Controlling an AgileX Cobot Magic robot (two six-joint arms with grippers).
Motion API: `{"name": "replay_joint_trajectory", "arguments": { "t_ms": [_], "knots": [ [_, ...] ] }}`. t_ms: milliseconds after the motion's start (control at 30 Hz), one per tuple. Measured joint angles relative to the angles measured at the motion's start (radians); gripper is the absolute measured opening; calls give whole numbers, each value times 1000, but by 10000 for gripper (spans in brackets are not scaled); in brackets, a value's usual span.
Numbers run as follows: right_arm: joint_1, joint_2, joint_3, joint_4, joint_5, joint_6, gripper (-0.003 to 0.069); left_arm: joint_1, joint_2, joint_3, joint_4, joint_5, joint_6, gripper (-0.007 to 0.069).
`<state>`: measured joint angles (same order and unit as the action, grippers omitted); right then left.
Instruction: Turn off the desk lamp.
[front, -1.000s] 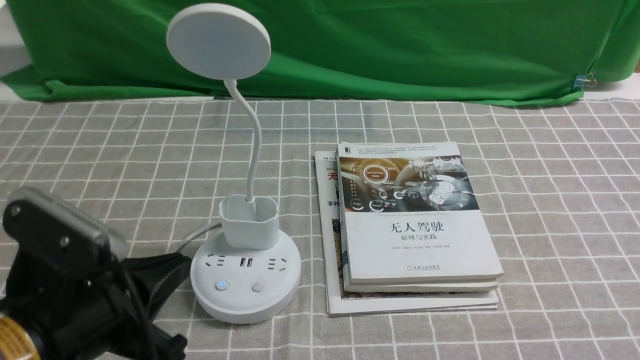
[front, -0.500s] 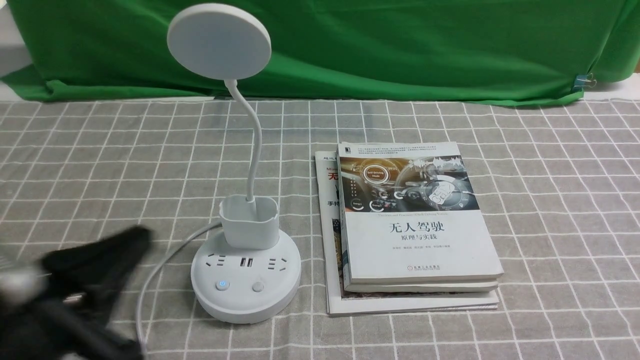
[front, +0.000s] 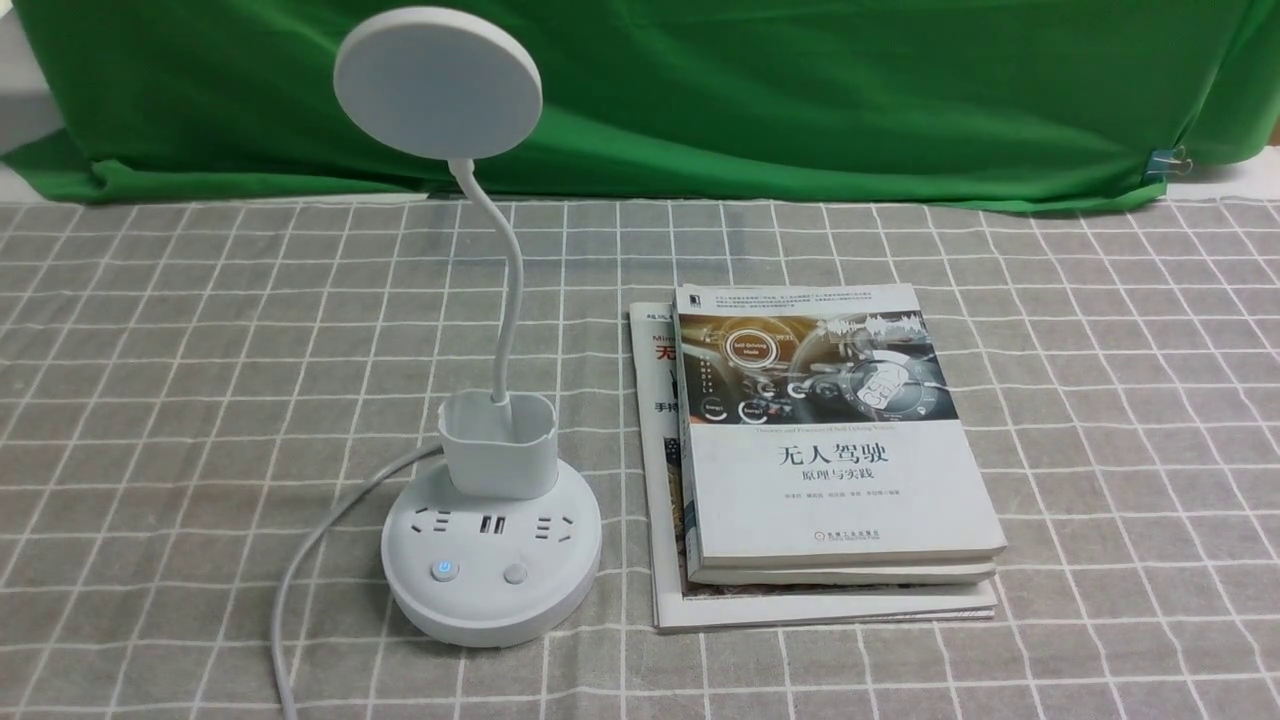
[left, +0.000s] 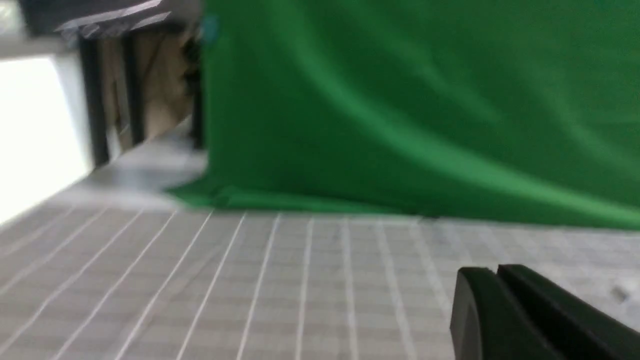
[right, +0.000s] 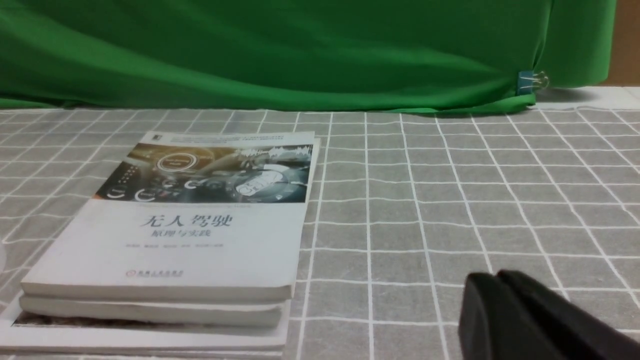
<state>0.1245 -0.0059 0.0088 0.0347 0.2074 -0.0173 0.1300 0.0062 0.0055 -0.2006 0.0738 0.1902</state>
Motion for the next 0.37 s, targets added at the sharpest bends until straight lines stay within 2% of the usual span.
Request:
{"name": "replay_joint_trajectory", "arguments": {
  "t_ms": [100,367],
  "knots": [
    [0,0,0,0,1,0,36,7,-6,1,-5,121,-10,16],
    [0,0,0,0,1,0,36,-41,-9,2,-21,156,-16,17]
  ]
}}
